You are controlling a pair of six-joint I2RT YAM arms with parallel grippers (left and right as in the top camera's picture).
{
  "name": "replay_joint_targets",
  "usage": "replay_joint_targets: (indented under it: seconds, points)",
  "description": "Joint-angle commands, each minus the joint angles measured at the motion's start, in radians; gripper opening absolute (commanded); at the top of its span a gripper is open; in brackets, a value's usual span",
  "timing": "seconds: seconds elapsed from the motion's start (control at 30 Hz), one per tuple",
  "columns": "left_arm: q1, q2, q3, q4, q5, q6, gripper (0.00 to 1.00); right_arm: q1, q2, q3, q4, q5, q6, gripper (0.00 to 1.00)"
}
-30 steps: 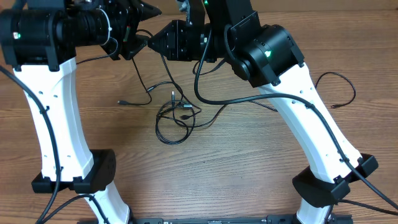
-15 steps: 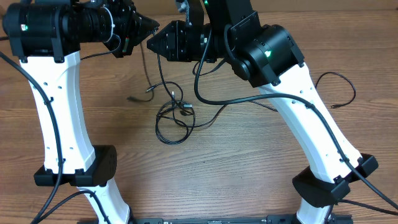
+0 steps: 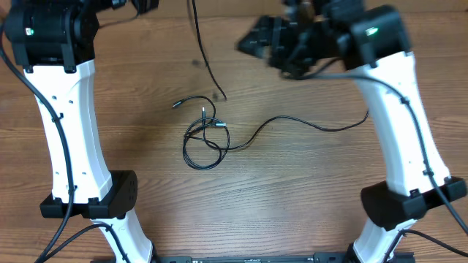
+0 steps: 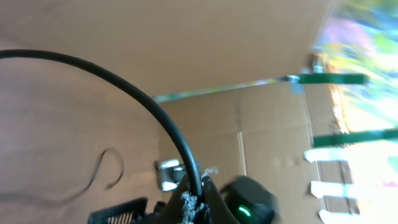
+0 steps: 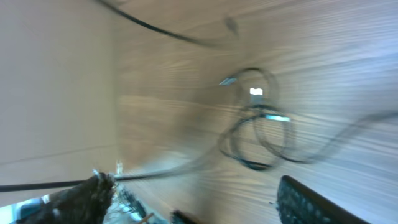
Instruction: Untangle cables
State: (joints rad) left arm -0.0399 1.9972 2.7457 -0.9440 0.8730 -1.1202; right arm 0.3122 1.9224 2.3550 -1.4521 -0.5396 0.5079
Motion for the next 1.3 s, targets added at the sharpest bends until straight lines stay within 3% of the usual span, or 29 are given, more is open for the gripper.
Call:
replay_joint_targets:
  seconds: [0.0,0.17,0.37,0.57,0.7,0.87,1.03,1.1,1.2,1.27]
  points:
    - [-0.007,-0.026,0.008,0.126,-0.006,-0.089,0.04,-0.068,-0.026,0.002,-0.060,0.007,-0.126,0.90]
    - [-0.006,-0.026,0.008,0.370,-0.147,-0.166,0.04,-0.113,-0.026,0.002,-0.161,0.042,-0.233,0.94]
    - [-0.029,0.005,0.002,0.308,-0.316,-0.101,0.04,-0.093,-0.026,0.002,-0.213,0.078,-0.255,0.95]
    - [-0.031,0.098,0.002,0.357,-0.456,-0.092,0.04,-0.034,-0.026,0.002,-0.242,0.104,-0.256,0.95]
    - [0.000,0.176,0.002,0.428,-0.468,-0.092,0.04,0.020,-0.026,0.001,-0.242,0.081,-0.255,0.96]
    - [0.110,0.247,0.002,0.379,-0.442,-0.086,0.04,0.098,-0.026,0.001,-0.242,0.079,-0.255,0.96]
    - [0.272,0.294,0.002,0.283,-0.439,0.037,0.04,0.148,-0.026,0.001,-0.242,0.096,-0.256,0.96]
    - [0.347,0.304,0.002,0.234,-0.454,0.138,0.10,0.165,-0.026,0.001,-0.242,0.098,-0.255,0.96]
    - [0.461,0.309,0.002,0.124,-0.472,0.355,0.42,0.192,-0.026,0.001,-0.242,0.116,-0.255,0.96]
    - [0.530,0.312,0.002,0.005,-0.523,0.468,0.53,0.205,-0.026,0.001,-0.241,0.141,-0.255,0.97]
